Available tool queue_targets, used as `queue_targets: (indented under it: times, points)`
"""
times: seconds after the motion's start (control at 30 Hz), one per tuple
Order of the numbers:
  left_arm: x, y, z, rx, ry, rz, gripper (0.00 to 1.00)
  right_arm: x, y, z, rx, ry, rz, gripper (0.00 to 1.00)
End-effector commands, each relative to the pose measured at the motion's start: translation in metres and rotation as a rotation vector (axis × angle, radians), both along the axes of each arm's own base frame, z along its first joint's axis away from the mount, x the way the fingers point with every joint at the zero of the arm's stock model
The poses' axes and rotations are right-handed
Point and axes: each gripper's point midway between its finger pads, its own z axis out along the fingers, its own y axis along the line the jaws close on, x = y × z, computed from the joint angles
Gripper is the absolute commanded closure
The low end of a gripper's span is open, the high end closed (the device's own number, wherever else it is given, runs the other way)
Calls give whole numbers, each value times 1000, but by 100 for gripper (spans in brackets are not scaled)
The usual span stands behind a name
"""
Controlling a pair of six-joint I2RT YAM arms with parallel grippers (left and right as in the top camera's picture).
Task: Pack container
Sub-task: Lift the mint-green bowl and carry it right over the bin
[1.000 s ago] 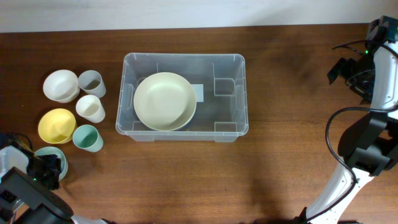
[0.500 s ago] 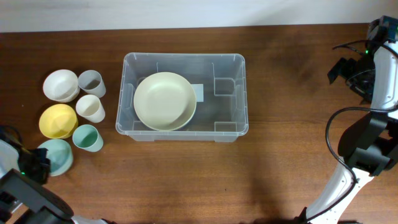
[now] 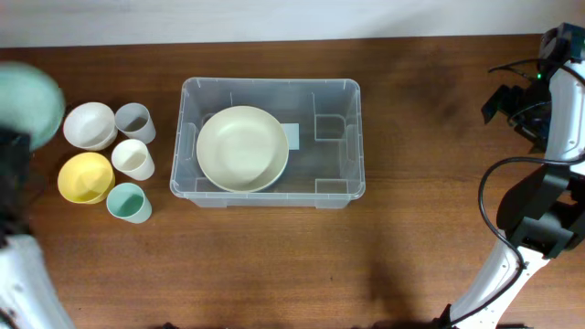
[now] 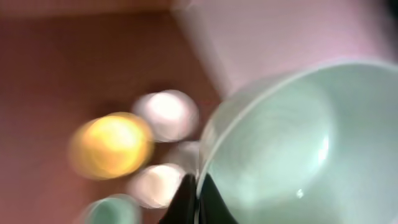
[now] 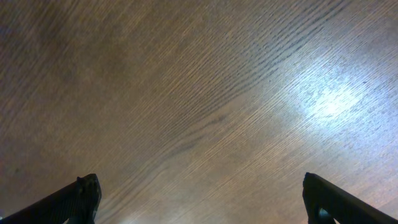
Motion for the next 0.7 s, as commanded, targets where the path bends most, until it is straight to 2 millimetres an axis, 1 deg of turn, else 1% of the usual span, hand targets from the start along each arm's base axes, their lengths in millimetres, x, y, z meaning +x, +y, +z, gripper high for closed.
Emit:
queue_targets:
  times: [0.0,0.03,0.07,0.1,0.17,0.2,0.23,0.27,0.3,0.33,0.4,0.53,0.6,0.67]
  points:
    - [43,-99,25,92,-84,-352,99,-1,-1,-1,0,3,-3,1]
    - [55,-125,25,109,-94,-427,99,-1,-1,-1,0,3,-3,1]
    - [64,-147,22,115,-91,-481,99,-1,-1,-1,0,3,-3,1]
    - [72,-165,15,117,-81,-522,99,-1,-1,-1,0,3,-3,1]
    - [90,-206,-5,121,-42,-626,99,-1,-1,-1,0,3,-3,1]
    - [100,-226,-21,118,-7,-676,99,-1,-1,-1,0,3,-3,1]
    - [111,-249,-43,117,40,-726,99,-1,-1,-1,0,3,-3,1]
    - [118,-266,-61,127,76,-773,99,-1,-1,-1,0,3,-3,1]
    - [126,-283,-83,148,121,-823,99,-1,-1,-1,0,3,-3,1]
    - [129,-292,-94,160,145,-850,99,-1,-1,-1,0,3,-3,1]
    - [136,-317,-130,188,218,-922,99,-1,-1,-1,0,3,-3,1]
    - [138,-352,-181,224,317,-1023,99,-1,-1,-1,0,3,-3,1]
    - [138,-361,-201,243,357,-1055,99,-1,-1,-1,0,3,-3,1]
    - [140,-362,-219,248,395,-1063,99,-1,-1,-1,0,3,-3,1]
